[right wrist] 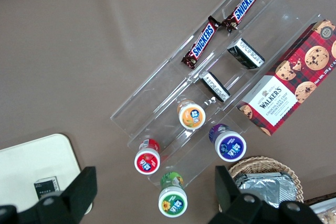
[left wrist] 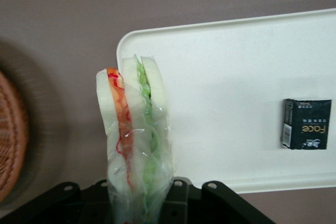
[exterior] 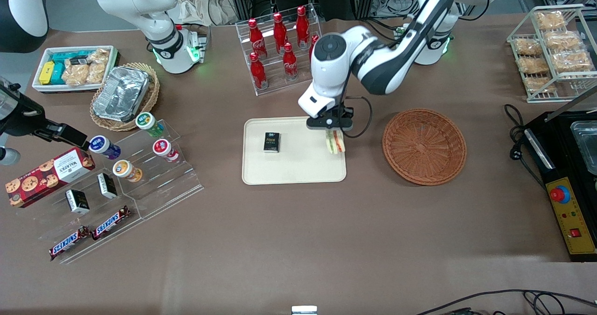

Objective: Place sandwich from basket to tray
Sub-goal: 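Lower the sandwich onto the tray beside the dark box and release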

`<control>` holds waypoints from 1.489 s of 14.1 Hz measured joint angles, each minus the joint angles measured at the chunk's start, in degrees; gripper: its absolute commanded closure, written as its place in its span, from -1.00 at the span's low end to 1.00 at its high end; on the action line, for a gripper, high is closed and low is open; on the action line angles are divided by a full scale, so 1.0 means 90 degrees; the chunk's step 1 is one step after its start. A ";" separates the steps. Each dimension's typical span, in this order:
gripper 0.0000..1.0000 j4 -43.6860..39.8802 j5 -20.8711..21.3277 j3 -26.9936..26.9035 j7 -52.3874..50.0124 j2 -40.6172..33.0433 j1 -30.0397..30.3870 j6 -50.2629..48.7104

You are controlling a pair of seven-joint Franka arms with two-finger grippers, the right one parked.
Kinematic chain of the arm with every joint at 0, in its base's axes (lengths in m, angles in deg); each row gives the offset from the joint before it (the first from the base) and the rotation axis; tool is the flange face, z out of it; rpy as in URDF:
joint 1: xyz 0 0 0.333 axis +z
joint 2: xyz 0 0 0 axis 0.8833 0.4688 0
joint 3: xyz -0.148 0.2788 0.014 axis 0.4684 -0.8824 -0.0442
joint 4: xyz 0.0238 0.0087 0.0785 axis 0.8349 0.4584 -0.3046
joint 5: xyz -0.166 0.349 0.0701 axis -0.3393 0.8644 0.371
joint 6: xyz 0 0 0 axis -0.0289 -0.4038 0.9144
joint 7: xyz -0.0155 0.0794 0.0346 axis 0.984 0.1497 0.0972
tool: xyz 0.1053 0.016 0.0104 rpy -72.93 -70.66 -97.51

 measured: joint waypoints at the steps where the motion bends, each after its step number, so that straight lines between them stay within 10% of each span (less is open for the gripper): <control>1: 1.00 0.0163 0.0080 -0.0037 0.0002 0.0155 0.0001 0.0375; 10: 1.00 0.0461 0.0770 -0.0332 0.0065 0.1105 0.0000 0.1398; 11: 0.58 0.0461 0.0788 -0.0336 0.0065 0.1142 0.0000 0.1439; 13: -0.99 0.0460 0.0798 -0.0359 0.0065 0.1185 0.0001 0.1457; 21: -0.99 0.0368 0.0816 -0.0398 -0.0069 0.1206 0.0003 0.1702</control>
